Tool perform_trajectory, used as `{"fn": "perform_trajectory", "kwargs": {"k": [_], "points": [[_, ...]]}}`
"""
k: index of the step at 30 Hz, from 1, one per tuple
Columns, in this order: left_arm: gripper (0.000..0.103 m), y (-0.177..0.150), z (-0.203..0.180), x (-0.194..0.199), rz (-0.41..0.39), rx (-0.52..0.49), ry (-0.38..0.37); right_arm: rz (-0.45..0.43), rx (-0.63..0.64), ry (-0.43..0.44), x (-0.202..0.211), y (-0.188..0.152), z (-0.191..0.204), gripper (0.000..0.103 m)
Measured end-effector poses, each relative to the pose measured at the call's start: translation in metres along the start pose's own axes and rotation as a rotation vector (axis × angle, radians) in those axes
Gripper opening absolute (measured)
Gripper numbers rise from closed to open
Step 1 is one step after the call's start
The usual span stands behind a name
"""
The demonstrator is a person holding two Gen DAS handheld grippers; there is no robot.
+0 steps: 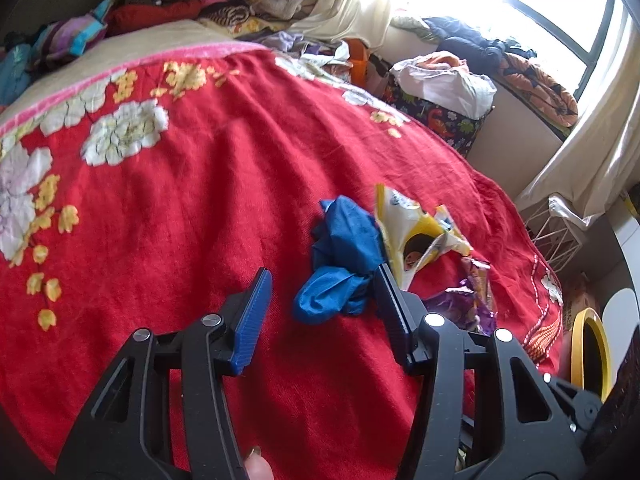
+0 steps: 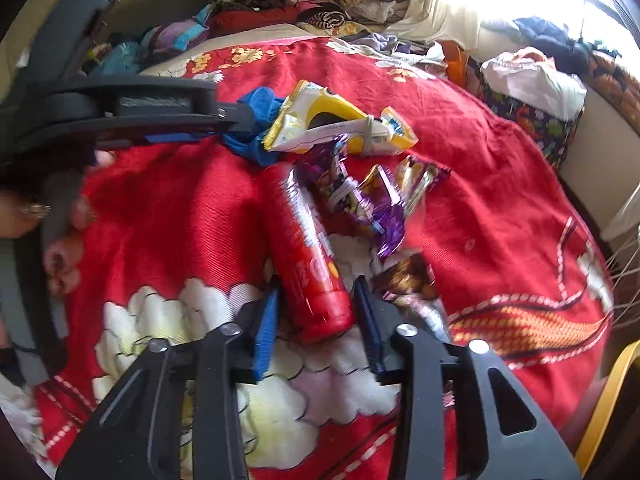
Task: Collect trash
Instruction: 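Grasp the blue glove with the left tool while the right tool grasps the red tube, then carry the blue glove and red tube over the yellow bin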
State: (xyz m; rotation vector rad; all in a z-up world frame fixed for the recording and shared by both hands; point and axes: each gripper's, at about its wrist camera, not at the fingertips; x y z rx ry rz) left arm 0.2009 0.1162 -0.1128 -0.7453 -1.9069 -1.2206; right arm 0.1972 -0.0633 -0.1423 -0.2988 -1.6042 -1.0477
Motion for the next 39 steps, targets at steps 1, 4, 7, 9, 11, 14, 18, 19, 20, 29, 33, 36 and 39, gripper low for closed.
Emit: {"fn": "perform_trajectory", "kwargs": {"k": [1,4,7,9,11,14,18,19,20,29,33,36,39], "points": [[0.038,0.000,0.001,-0.001,0.004,0.002,-0.005,0.001,-0.012,0.027,0.002,-0.003,0.000,0.029],[0.026,-0.002,0.001,-0.002,0.015,0.003,-0.019,-0.003,-0.050,0.084,0.009,-0.009,0.002,0.028],[0.012,-0.003,0.000,0.002,0.011,0.001,-0.038,-0.009,-0.096,0.117,0.014,-0.018,0.001,0.028],[0.005,-0.005,-0.003,0.006,0.006,-0.012,-0.034,-0.017,-0.125,0.137,0.018,-0.026,-0.001,0.028],[0.002,-0.008,-0.005,0.013,-0.006,-0.024,-0.043,-0.031,-0.129,0.141,0.025,-0.030,0.001,0.028],[0.001,-0.012,-0.006,0.024,-0.022,-0.031,-0.061,-0.050,-0.109,0.134,0.034,-0.034,0.006,0.028],[0.000,-0.016,-0.009,0.041,-0.048,-0.053,-0.075,-0.076,-0.089,0.142,0.044,-0.041,0.012,0.028],[0.000,-0.017,-0.010,0.046,-0.054,-0.059,-0.083,-0.081,-0.087,0.142,0.046,-0.042,0.013,0.028],[0.000,-0.017,-0.010,0.048,-0.058,-0.064,-0.085,-0.089,-0.084,0.143,0.050,-0.043,0.014,0.028],[0.000,-0.025,-0.018,0.060,-0.063,-0.112,-0.094,-0.126,-0.092,0.140,0.072,-0.055,0.016,0.028],[0.000,-0.029,-0.026,0.071,-0.072,-0.129,-0.122,-0.147,-0.115,0.143,0.083,-0.061,0.011,0.028],[0.000,-0.030,-0.034,0.083,-0.092,-0.143,-0.151,-0.161,-0.134,0.142,0.091,-0.063,0.007,0.028],[0.000,-0.029,-0.044,0.095,-0.113,-0.162,-0.182,-0.178,-0.151,0.139,0.099,-0.064,0.002,0.028]]}}
Point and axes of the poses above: each gripper's, at about its wrist camera, not at the fingertips, and x roughly against the way its jaws point, z to its left, y to its top, and after that the axes turned 9 degrees about z, right-handed
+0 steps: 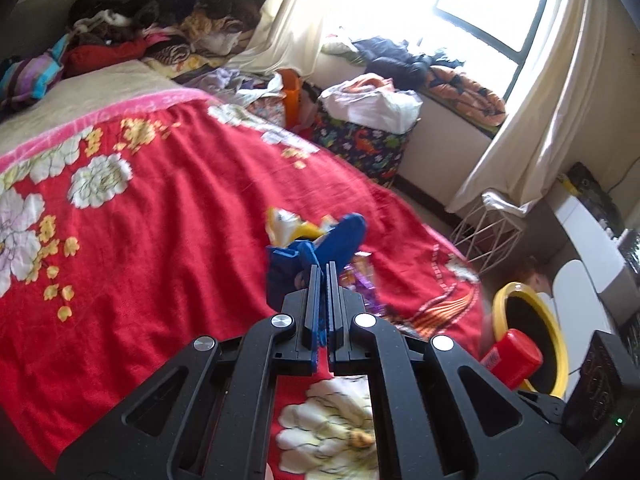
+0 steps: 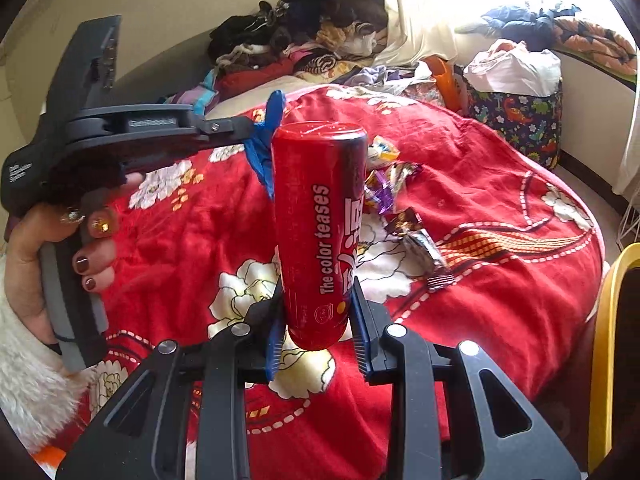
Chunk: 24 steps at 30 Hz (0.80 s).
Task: Collect trash
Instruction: 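Carry the blue glove and red tube over the yellow bin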
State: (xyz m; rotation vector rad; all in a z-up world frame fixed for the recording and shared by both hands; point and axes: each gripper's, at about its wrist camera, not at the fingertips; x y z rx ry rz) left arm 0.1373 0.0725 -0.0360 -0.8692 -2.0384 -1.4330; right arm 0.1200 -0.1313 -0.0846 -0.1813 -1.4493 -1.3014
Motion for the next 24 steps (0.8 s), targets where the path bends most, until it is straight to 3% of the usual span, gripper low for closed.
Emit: {"fn": "perform_trajectory", "kwargs": {"k": [24], "points": [[0.000,-0.001,-0.078,0.010,-0.013,-0.143,-0.106,-0.115,-0.109,-0.069,0.054,-0.003,-0.043,0.028]]}}
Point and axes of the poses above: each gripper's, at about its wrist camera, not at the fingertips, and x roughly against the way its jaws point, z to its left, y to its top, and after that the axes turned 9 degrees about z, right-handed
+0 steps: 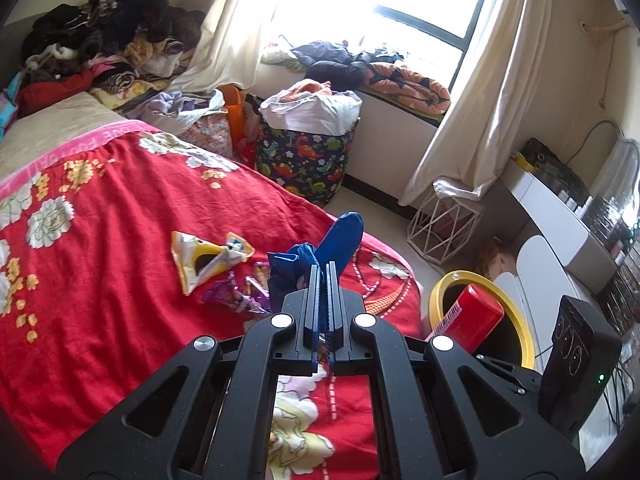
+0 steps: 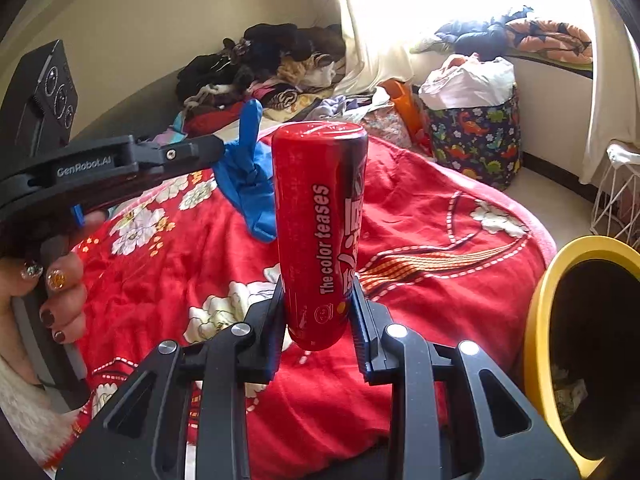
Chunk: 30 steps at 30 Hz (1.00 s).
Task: Collect trash
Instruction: 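Carry the blue glove and red tube over the yellow bin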
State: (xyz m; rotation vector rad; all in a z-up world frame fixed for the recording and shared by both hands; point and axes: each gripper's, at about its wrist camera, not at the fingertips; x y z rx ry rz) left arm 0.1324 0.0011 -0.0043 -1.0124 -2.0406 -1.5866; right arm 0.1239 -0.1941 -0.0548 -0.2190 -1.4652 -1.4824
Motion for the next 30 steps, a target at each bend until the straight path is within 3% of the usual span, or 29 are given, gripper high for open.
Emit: {"fn": "perform_trajectory", "kwargs": {"k": [30], "points": [[0.000,-0.004,-0.066,-0.015,0.014,-0.108,-0.080,-0.068,-0.150,-0.106,0.033,-0.010,-0.066,0.028]]}}
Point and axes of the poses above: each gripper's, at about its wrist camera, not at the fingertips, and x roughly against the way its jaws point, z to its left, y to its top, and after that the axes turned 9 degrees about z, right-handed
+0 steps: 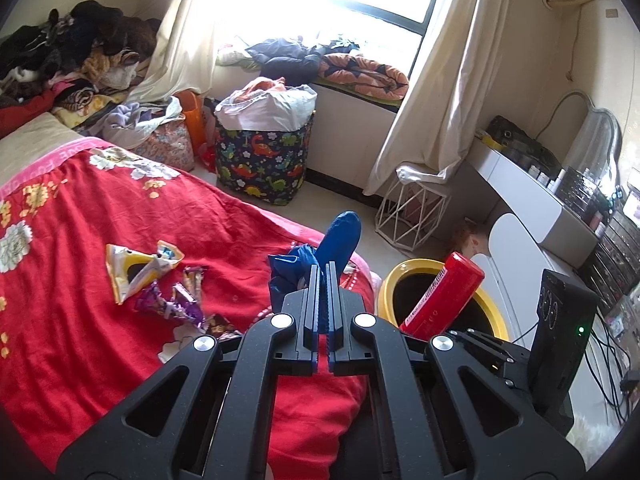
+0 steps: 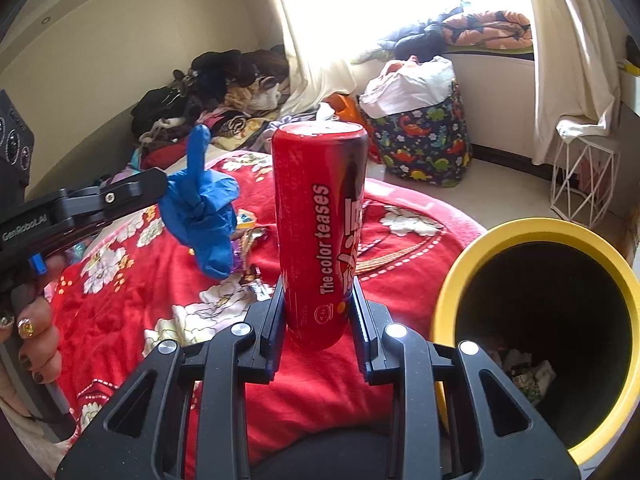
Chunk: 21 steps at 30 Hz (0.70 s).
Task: Collect trash
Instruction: 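Carry the blue glove and red tube over the yellow bin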
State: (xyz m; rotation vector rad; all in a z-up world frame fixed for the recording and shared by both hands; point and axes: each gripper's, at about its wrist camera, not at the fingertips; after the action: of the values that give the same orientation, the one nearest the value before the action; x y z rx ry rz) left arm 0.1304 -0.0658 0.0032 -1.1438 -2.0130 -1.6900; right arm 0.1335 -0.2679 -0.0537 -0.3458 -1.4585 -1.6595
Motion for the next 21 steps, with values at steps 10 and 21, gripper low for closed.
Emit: {"fn": "perform_trajectory", "kwargs": {"k": [10,21], "points": [[0.000,0.002,-0.027,-0.013,0.017,-0.043,-0.032,-0.019,-0.049,-0.038,0.008,-0.003,-0.025,0.028],[0.000,0.005,-0.055,-0.023,0.020,-0.085,-0.070,-0.033,-0.107,-0.070,0.018,-0.010,-0.053,0.028]]}}
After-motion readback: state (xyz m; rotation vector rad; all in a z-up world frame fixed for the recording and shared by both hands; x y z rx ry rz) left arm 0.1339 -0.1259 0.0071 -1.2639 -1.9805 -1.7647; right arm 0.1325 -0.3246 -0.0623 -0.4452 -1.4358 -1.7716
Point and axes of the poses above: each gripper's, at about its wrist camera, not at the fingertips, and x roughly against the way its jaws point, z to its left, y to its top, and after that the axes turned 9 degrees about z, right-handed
